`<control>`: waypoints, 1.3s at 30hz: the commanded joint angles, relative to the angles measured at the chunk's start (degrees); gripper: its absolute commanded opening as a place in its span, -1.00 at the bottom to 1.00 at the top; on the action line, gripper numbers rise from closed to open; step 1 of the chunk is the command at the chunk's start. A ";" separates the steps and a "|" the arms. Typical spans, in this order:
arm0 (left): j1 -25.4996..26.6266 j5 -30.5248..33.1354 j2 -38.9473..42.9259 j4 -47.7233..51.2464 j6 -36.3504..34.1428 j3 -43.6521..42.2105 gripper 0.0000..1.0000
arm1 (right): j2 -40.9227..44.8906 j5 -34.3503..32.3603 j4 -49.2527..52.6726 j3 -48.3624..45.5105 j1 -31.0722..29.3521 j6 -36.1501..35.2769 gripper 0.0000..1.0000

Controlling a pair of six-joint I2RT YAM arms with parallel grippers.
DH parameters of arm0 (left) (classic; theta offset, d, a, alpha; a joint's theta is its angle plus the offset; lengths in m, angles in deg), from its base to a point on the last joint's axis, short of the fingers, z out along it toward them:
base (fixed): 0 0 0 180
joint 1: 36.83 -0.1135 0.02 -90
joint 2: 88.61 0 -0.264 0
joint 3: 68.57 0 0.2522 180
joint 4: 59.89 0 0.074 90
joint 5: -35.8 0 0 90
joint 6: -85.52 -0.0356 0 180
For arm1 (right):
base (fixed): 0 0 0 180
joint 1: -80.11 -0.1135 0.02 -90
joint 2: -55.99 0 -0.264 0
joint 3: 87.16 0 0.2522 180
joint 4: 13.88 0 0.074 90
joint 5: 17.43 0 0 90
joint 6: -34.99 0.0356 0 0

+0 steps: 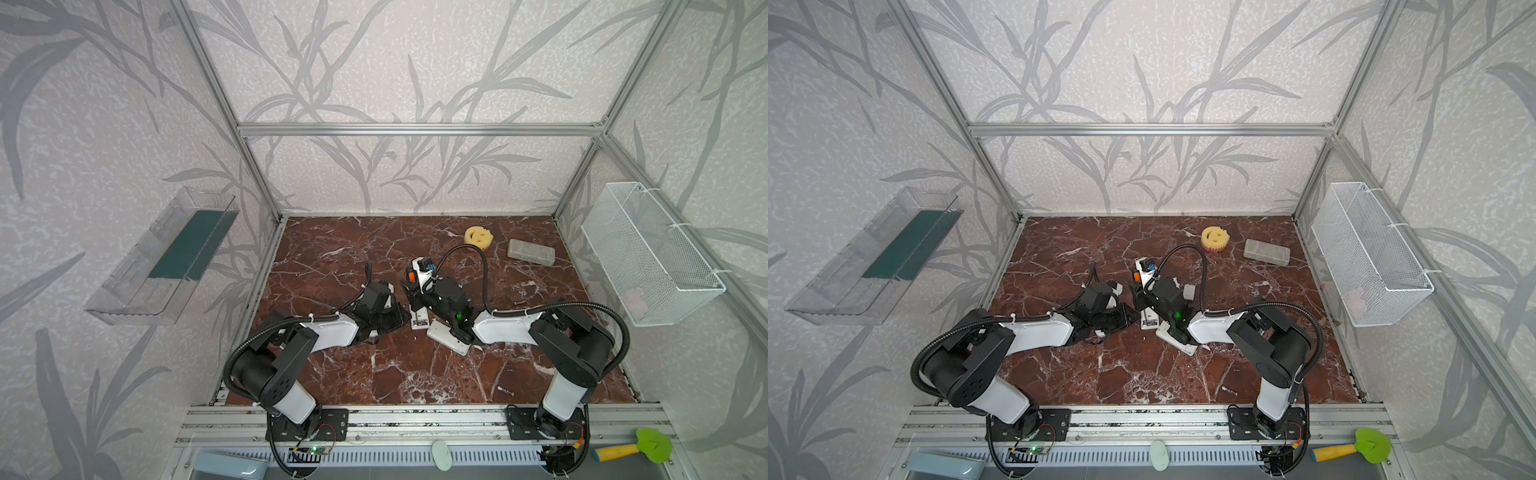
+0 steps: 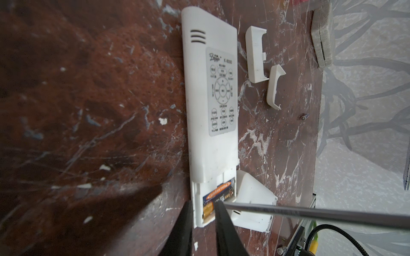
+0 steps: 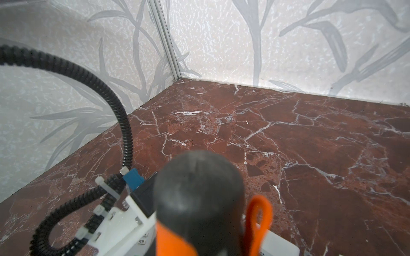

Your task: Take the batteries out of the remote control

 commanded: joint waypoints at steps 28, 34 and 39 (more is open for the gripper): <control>-0.67 -0.86 -1.73 -0.25 0.40 1.12 -0.58 | -9.72 31.61 -28.83 -10.37 9.27 3.30 -1.00; -0.74 -0.52 -1.96 0.70 0.40 1.89 -0.59 | -10.06 42.34 -24.09 -8.91 10.16 -2.84 -1.00; -0.76 -0.42 -2.38 1.22 0.39 2.69 -0.59 | -11.06 52.45 -18.82 -6.41 10.92 -6.99 -1.00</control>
